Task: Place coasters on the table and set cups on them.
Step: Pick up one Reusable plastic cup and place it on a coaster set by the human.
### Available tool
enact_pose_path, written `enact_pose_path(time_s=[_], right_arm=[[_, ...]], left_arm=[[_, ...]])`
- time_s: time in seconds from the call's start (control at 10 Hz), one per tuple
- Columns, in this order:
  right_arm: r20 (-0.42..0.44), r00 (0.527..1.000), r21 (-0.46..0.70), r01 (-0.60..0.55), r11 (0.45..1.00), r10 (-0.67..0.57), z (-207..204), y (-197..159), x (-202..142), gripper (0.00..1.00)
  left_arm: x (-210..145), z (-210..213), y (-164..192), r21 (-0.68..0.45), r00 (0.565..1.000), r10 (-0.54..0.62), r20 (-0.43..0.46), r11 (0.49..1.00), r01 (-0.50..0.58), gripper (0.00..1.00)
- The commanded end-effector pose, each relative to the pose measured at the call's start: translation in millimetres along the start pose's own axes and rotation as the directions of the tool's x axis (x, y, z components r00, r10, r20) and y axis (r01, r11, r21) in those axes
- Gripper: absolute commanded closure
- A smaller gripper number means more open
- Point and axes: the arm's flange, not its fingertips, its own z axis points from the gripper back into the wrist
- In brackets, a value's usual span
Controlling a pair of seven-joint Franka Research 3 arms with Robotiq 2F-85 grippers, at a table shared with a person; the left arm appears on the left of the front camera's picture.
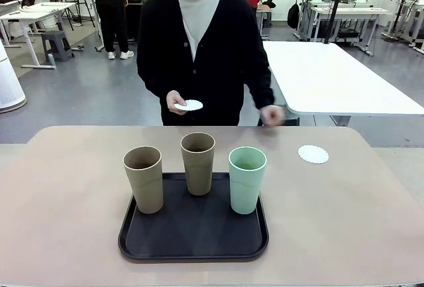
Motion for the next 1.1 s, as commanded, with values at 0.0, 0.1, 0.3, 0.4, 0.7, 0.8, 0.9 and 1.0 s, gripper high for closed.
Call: enact_pose_path(time_s=[0.0,0.1,0.3,0.4,0.7,0.8,0.9,1.0], right_arm=[[0.000,1.000,0.007,-0.002,1.000,0.002,-0.3,-0.5,1.0,0.00],[0.000,1.000,0.007,-0.002,1.000,0.002,-0.3,-0.5,1.0,0.00],[0.000,1.000,0.007,-0.002,1.000,0.002,-0.3,-0.5,1.0,0.00],[0.000,1.000,0.000,0.000,1.000,0.000,0.0,0.0,0.0,0.00],[-0.211,0.950,-0.401,-0.298,0.866,0.229,-57.0,80.4,68.1,0.00],[-0.250,0.929,-0.517,-0.367,0.773,0.273,-88.8,101.8,87.1,0.00],[-0.324,0.897,-0.598,-0.442,0.669,0.302,-127.2,111.7,93.9,0.00],[-0.448,0.833,-0.643,-0.552,0.531,0.324,-170.8,110.3,89.6,0.00]], left_arm=[[0.4,3.7,-0.1,-0.014,1.000,-0.006,0.003,1.000,0.006,0.00],[0.4,3.7,-0.1,-0.014,1.000,-0.006,0.003,1.000,0.006,0.00],[0.4,3.7,-0.1,-0.014,1.000,-0.006,0.003,1.000,0.006,0.00],[0.4,3.7,-0.1,-0.014,1.000,-0.006,0.003,1.000,0.006,0.00],[0.4,3.7,-0.1,-0.014,1.000,-0.006,0.003,1.000,0.006,0.00],[0.4,3.7,-0.1,-0.014,1.000,-0.006,0.003,1.000,0.006,0.00],[0.4,3.7,-0.1,-0.014,1.000,-0.006,0.003,1.000,0.006,0.00],[0.4,3.7,-0.1,-0.014,1.000,-0.006,0.003,1.000,0.006,0.00]])
